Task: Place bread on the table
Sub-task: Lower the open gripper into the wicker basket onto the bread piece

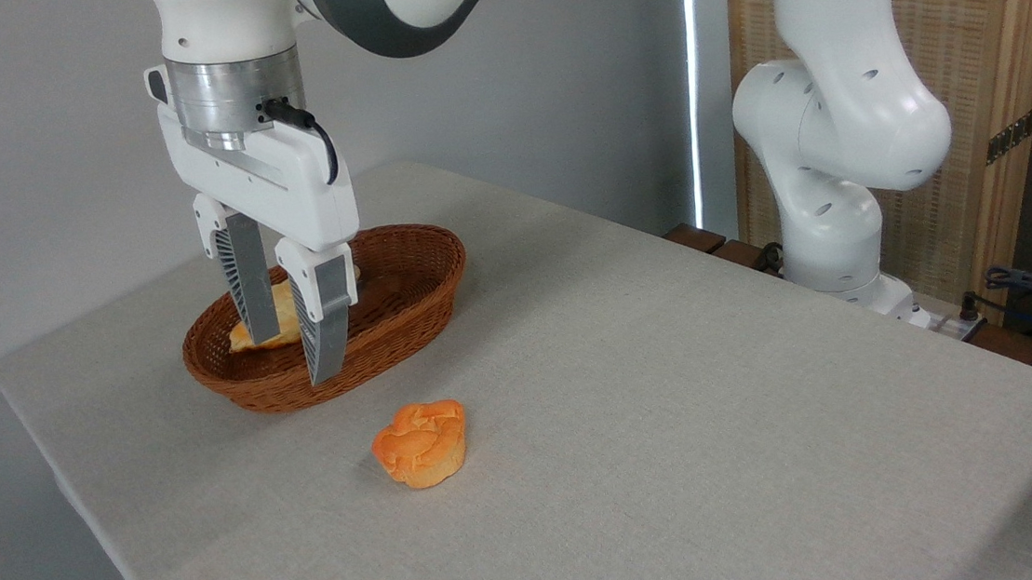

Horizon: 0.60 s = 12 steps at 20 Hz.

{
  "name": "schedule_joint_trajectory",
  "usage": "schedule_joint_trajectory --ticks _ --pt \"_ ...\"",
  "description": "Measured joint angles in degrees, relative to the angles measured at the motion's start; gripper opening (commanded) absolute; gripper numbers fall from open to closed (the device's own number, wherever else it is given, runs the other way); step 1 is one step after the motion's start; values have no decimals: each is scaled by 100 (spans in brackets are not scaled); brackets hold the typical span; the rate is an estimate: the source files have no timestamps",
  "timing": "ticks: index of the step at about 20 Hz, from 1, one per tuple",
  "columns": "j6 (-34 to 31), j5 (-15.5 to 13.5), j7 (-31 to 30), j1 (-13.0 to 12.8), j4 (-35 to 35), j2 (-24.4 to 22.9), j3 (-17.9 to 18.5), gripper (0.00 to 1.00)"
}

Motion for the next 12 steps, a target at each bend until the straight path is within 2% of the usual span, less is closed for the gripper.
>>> schedule_joint_trajectory --ticks 1,4,12 --pt "-3 0 2 0 -2 1 -10 100" --pt "-3 34 720 -2 -2 1 -54 100" --pt "-123 38 499 -2 -2 1 -108 100"
